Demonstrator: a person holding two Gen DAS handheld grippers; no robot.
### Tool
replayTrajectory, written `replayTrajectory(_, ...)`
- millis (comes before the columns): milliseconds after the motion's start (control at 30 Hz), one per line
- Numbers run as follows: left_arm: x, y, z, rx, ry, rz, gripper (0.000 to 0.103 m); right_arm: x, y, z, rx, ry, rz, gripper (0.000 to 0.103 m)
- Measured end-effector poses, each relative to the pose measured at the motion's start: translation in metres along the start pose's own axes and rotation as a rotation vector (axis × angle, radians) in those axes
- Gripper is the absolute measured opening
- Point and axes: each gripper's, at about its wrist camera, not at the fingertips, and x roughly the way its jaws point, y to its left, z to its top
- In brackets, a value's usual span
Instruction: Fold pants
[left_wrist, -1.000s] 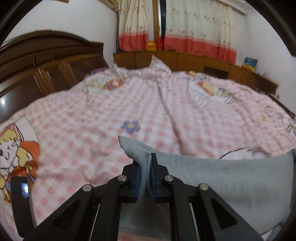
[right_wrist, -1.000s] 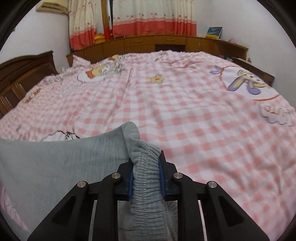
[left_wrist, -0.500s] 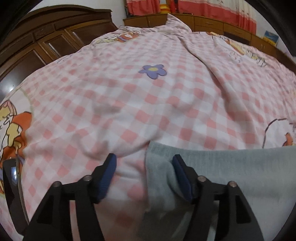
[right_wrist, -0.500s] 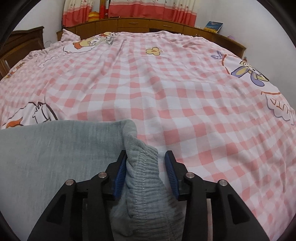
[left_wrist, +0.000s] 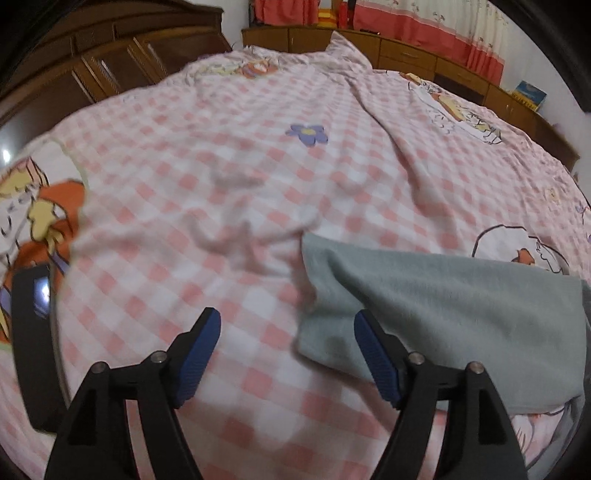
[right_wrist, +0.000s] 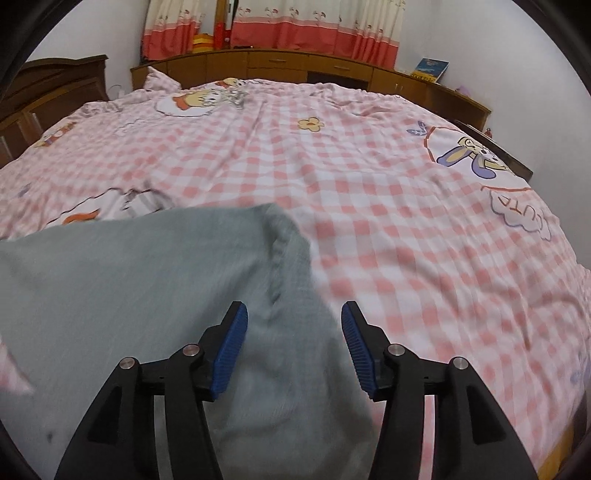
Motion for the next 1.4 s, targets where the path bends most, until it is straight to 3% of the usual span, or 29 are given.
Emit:
replayTrajectory(133,0.010,-0.005,-0.010,-0.051,0.038,-0.044,0.074,-0.021,0.003,-0.021,0.042,0.005,0.020,0.054)
replayTrajectory(167,0.012,-0.005,-0.012,-0.071,0.049,-0.070,0.060,-0.025,0.002,-0.026,0.060,0.004,0.020,0.054)
replayTrajectory(200,0.012,-0.005,-0.014,-0.095,0.056,-0.103,0.035,-0.028,0.001,-0.029,0.072,0.003,0.024,0.054)
replayTrajectory(267,0.010,-0.003,-0.015,-0.129,0.061,-0.136,0.013,-0.032,0.000,-0.038,0.093,0.003,0.037,0.054)
replayTrajectory(400,-0.011,0.001,-0.018,-0.138,0.015,-0.116,0.004,-0.031,-0.001,-0.047,0.104,0.022,0.047,0.054)
replayTrajectory(633,-0.023,0.013,-0.024,-0.139,0.011,-0.071,0.004,-0.033,0.006,-0.048,0.135,0.013,0.097,0.054)
replayTrajectory(833,-0.019,0.020,-0.030,-0.094,0.009,0.057,0.002,-0.045,0.032,-0.045,0.072,0.009,0.159,0.054)
replayTrajectory(1033,-0.035,0.008,-0.033,-0.091,-0.012,-0.058,0.004,-0.053,0.072,-0.043,0.026,0.024,0.306,0.054)
replayTrajectory(1133,-0.045,-0.019,-0.032,-0.044,-0.021,-0.139,0.023,-0.060,0.096,-0.043,-0.014,0.018,0.385,0.054)
replayTrajectory(1167,-0.048,-0.031,-0.032,-0.031,-0.024,-0.166,0.036,-0.061,0.106,-0.044,-0.036,0.024,0.401,0.054)
replayTrajectory(1200,-0.049,-0.039,-0.033,-0.023,-0.022,-0.183,0.044,-0.061,0.112,-0.045,-0.054,0.033,0.408,0.054)
replayTrajectory(1333,-0.049,-0.080,-0.037,0.023,-0.006,-0.269,0.047,-0.058,0.136,-0.053,-0.109,0.078,0.393,0.054)
replayTrajectory(1400,-0.045,-0.102,-0.040,0.040,0.003,-0.303,0.047,-0.061,0.136,-0.059,-0.060,0.065,0.362,0.054)
